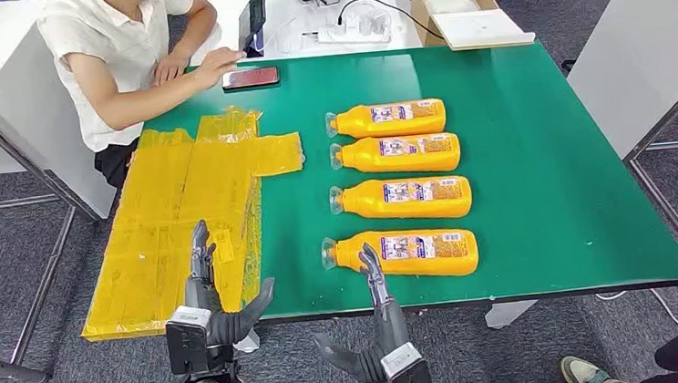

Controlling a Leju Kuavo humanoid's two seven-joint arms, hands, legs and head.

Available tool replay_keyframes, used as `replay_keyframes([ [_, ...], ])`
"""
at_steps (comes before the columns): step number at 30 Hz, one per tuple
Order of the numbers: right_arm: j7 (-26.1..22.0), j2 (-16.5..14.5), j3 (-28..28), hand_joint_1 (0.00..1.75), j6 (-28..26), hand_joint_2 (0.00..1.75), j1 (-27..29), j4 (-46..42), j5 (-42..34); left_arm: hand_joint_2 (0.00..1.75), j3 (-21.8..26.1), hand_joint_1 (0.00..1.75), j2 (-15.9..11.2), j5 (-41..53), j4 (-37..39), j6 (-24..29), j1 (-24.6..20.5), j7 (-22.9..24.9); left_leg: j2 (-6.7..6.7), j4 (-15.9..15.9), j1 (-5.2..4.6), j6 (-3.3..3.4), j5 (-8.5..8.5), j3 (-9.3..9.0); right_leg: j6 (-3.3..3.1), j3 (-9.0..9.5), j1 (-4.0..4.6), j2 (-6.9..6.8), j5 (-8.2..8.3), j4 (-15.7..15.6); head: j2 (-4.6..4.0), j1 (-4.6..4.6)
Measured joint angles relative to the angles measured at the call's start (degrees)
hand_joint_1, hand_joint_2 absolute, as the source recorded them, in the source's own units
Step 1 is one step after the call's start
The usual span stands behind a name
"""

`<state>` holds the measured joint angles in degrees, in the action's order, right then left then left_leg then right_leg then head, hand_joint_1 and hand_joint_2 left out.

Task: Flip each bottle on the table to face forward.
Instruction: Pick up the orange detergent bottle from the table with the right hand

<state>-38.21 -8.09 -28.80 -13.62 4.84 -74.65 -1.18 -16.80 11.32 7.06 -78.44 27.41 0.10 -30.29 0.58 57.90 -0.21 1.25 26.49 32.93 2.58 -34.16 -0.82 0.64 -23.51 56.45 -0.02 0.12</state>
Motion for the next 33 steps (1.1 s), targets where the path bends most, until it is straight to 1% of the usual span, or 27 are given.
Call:
replay_keyframes([
  [6, 0.0, 0.0, 0.2, 0.00, 0.1, 1.75, 0.0, 0.0, 0.0, 1.75, 0.0, 0.00, 0.0, 0.0, 0.1, 0.0, 0.0, 0.0, 0.00, 0.0, 0.01, 0.00, 0.00, 0.00, 0.00, 0.00, 0.01, 0.00, 0.00, 0.0, 0.00, -0.01],
  [9, 0.0, -0.1, 0.2, 0.00, 1.0, 1.75, 0.0, 0.1, -0.1, 1.75, 0.0, 0.00, 0.0, 0.0, 0.1, 0.5, 0.2, 0.1, 0.00, 0.0, 0.01, 0.00, 0.00, 0.01, 0.00, 0.00, 0.01, 0.00, 0.00, 0.0, 0.01, 0.00],
  [12, 0.0, -0.3, 0.2, 0.00, 2.7, 1.75, -0.4, 0.6, 0.0, 1.75, 0.1, 0.00, -0.4, -0.1, -0.7, 1.6, 1.6, 0.1, -0.02, 0.0, 0.02, 0.00, 0.00, 0.03, 0.00, 0.00, 0.01, 0.00, 0.00, 0.0, 0.01, 0.00],
  [15, 0.0, -0.9, -0.2, 0.00, 4.1, 1.75, -1.8, 2.4, 0.5, 1.75, 0.9, 0.00, -1.2, -0.7, -2.9, 2.4, 4.1, 0.0, -0.02, 0.0, 0.04, -0.01, 0.00, 0.04, -0.01, -0.02, 0.01, 0.01, 0.00, 0.0, 0.02, 0.00],
  [17, 0.0, -1.5, -0.7, 0.00, 4.0, 1.75, -3.3, 3.9, 1.2, 1.75, 2.0, 0.00, -2.0, -1.1, -4.7, 1.1, 5.6, -0.3, 0.00, 0.0, 0.05, -0.01, -0.01, 0.04, -0.01, -0.04, 0.02, 0.00, -0.01, 0.0, 0.02, 0.00],
  [19, 0.0, -2.1, -1.1, 0.00, 2.6, 1.75, -4.7, 4.9, 1.6, 1.75, 3.1, 0.00, -2.5, -1.2, -5.8, -1.3, 6.0, -0.8, 0.05, 0.0, 0.05, -0.02, -0.03, 0.03, -0.02, -0.04, 0.03, -0.01, -0.01, 0.0, 0.02, 0.00],
  [21, 0.0, -2.4, -1.2, 0.00, 0.8, 1.75, -5.4, 5.3, 1.0, 1.75, 3.7, 0.00, -2.7, -1.1, -6.0, -3.4, 5.4, -0.8, 0.10, 0.0, 0.05, -0.03, -0.04, 0.01, -0.02, -0.02, 0.03, -0.02, -0.02, 0.0, 0.02, 0.00],
  [23, 0.0, -2.4, -0.9, 0.00, -0.2, 1.75, -5.2, 5.3, -0.3, 1.75, 3.8, 0.00, -2.5, -0.6, -5.4, -4.1, 4.1, -0.5, 0.09, 0.0, 0.04, -0.02, -0.04, 0.00, -0.02, 0.01, 0.02, -0.02, -0.01, 0.0, 0.02, 0.00],
  [29, 0.0, -1.6, 0.8, 0.00, -0.1, 1.75, -2.1, 3.8, -1.3, 1.75, 2.7, 0.00, -0.5, 0.3, -1.7, -2.7, 0.2, -0.5, 0.05, 0.0, -0.05, 0.00, -0.02, 0.00, 0.00, 0.02, -0.06, -0.02, 0.00, 0.0, 0.02, 0.01],
  [33, 0.0, -1.3, 1.3, 0.00, 1.6, 1.75, -1.1, 3.5, -1.1, 1.75, 1.6, 0.00, 0.0, 0.0, -0.8, -1.2, 0.3, -0.9, 0.00, 0.0, -0.05, 0.02, 0.01, 0.02, 0.00, -0.03, -0.05, 0.00, -0.01, 0.0, 0.02, 0.00],
])
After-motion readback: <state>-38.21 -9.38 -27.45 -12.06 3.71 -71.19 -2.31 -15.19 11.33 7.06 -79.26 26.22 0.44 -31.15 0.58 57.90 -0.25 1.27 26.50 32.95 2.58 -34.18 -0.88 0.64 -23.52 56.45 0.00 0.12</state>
